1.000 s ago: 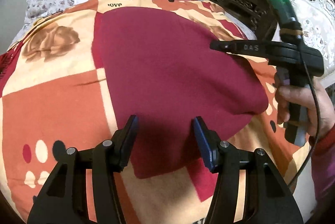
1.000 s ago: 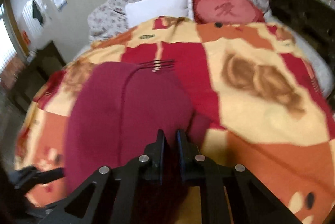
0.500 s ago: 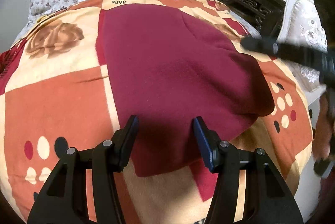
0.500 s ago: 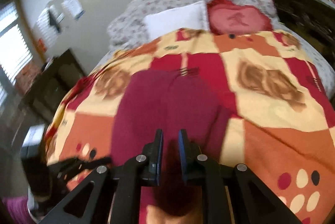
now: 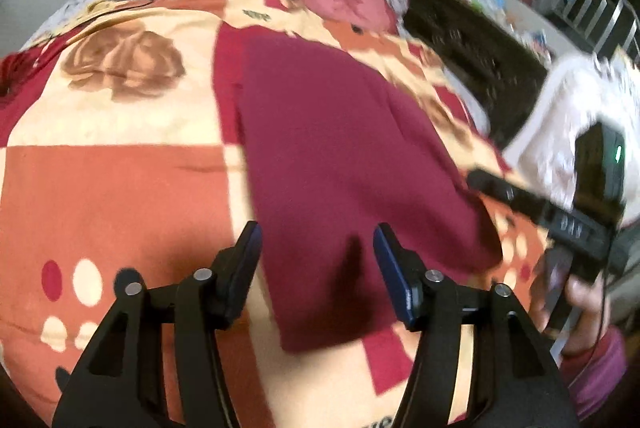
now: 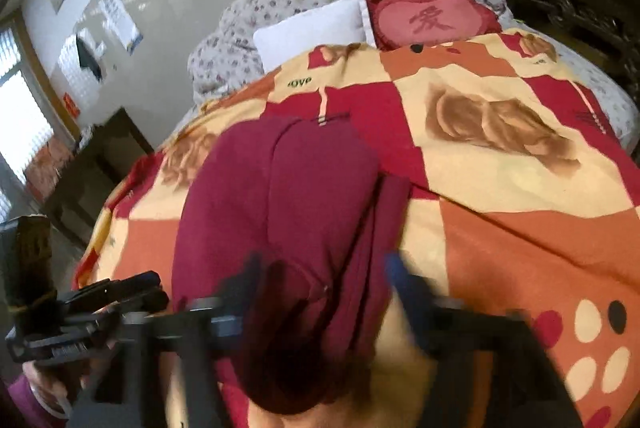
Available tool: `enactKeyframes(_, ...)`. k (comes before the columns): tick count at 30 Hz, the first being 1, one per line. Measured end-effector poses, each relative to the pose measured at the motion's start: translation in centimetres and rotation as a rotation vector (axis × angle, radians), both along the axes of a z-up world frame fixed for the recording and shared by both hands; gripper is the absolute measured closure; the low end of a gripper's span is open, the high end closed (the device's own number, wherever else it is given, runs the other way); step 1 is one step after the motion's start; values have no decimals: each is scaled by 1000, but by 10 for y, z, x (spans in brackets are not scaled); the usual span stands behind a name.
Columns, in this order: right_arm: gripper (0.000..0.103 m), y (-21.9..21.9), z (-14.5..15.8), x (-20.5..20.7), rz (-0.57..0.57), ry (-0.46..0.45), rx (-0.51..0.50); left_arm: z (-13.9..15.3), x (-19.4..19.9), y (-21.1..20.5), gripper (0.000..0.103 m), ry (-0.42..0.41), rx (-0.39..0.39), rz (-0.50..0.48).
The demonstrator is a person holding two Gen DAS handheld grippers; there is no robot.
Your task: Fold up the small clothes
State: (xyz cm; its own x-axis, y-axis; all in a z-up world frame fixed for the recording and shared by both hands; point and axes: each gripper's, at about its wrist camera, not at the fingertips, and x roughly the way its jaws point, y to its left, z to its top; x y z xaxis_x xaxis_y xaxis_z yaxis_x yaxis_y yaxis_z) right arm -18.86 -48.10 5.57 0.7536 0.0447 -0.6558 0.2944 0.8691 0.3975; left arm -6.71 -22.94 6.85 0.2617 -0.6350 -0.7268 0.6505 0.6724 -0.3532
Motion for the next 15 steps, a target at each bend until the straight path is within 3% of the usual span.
enactKeyframes(1, 30, -3, -2, 6, -4, 3, 18, -2, 7, 0, 31, 21, -10, 14)
enactKeyframes(4, 30, -15, -18, 24, 9, 10, 94, -13, 28, -4, 31, 94, -64, 28)
enactKeyframes(8, 29, -28, -43, 39, 0, 29, 196, -35, 41, -20, 31, 146, -63, 3)
enactKeyframes(12, 30, -31, -56, 42, 20, -15, 296, -49, 44, -32, 22, 165, -105, -27)
enactKeyframes(13, 34, -30, -56, 41, 21, -30, 300, -51, 45, -34, 22, 172, -116, -31)
enactKeyframes(15, 53, -23, -49, 39, 28, -43, 280, -50, 45, -34, 34, 187, -141, -53)
